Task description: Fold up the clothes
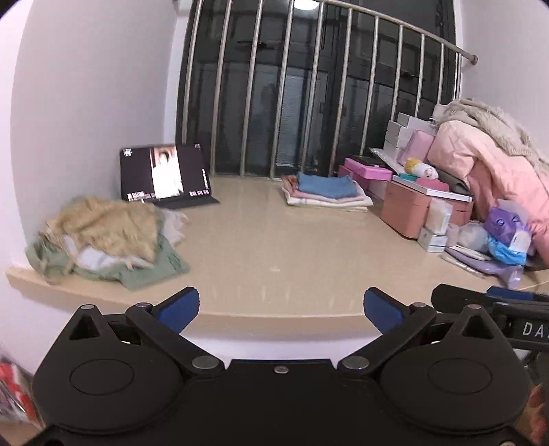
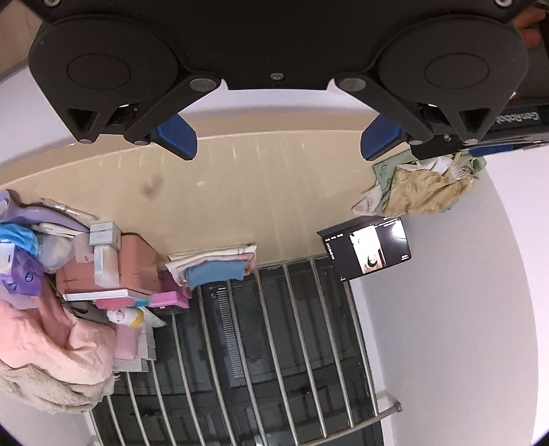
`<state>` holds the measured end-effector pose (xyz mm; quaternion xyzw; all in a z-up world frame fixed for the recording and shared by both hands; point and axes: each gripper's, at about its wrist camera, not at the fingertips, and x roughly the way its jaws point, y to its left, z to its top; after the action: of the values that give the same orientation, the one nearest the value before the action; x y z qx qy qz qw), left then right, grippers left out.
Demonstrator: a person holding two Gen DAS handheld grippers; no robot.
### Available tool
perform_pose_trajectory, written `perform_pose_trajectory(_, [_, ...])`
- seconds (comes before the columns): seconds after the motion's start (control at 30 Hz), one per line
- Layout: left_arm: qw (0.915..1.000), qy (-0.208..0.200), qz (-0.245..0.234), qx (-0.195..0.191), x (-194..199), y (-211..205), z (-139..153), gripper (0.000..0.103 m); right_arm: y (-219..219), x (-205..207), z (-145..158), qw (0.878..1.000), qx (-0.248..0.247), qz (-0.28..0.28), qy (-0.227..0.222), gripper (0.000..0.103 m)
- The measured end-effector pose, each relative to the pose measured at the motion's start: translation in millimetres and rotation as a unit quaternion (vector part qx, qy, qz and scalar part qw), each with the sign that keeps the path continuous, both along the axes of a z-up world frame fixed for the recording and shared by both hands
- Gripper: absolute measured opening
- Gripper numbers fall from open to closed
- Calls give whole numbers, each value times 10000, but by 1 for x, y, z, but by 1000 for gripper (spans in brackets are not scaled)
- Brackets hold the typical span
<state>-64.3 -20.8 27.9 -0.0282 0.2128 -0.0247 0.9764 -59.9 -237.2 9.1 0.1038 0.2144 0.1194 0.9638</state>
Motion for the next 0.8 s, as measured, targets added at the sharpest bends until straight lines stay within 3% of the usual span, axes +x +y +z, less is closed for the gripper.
perform_pose_trajectory(0.43, [9999, -27, 103, 98, 1, -1, 3, 103, 11, -3, 2, 9994, -257, 145, -166, 103])
perform_pose_trajectory(0.8, [9999, 17, 109, 106, 0, -3, 0, 103, 12, 0, 3, 9996, -244, 167, -24, 103])
